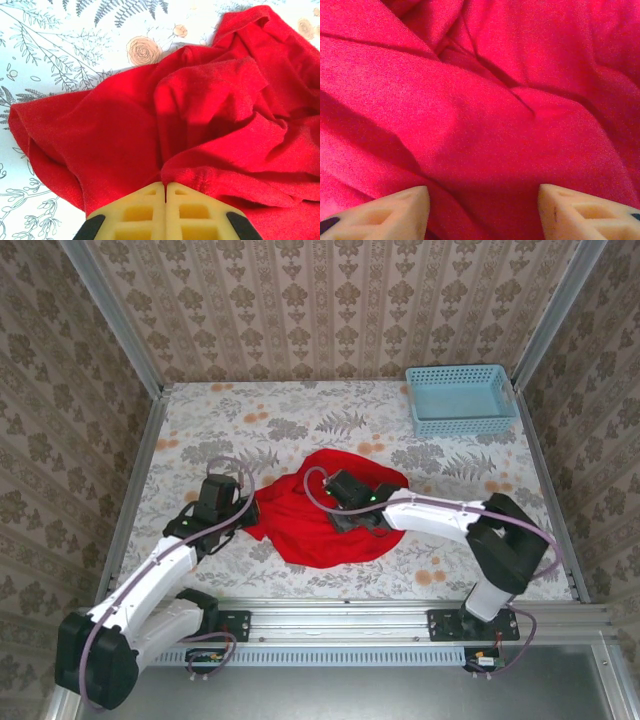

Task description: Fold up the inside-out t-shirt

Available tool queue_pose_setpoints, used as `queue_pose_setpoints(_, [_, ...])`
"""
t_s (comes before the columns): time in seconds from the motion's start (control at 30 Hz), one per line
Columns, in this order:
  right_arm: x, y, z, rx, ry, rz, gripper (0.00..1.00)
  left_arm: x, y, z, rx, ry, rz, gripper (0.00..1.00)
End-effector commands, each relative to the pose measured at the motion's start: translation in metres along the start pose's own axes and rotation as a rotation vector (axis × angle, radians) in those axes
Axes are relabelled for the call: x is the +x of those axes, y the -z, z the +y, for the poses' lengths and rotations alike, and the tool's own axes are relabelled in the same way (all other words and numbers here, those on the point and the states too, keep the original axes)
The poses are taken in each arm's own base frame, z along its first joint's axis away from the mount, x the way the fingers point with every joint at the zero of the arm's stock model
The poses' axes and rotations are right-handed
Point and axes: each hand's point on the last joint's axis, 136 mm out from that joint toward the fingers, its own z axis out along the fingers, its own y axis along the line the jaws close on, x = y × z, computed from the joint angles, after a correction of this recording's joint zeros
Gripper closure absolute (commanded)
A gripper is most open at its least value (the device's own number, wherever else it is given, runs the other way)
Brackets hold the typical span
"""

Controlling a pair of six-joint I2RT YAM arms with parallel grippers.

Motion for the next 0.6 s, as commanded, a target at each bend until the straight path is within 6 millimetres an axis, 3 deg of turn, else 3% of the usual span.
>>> queue_pose_setpoints(0.0, [-0.019, -0.002, -0.001, -0.002, 0.018, -0.017, 0.49, 0.000, 0.004, 0.004, -0.012, -0.019, -0.004, 1.00])
queue_pose_setpoints(0.2, [-0.030, 0.001, -0.022, 0.042, -0.029, -0.054, 0.98, 0.000, 0.005, 0.009, -0.035, -0.028, -0.007, 1.00])
queue_pose_setpoints(0.57, [-0.041, 0.058, -0.026, -0.037, -0.082, -0.195, 1.00, -0.003, 0.004, 0.020, -0.109, -0.057, 0.009, 1.00])
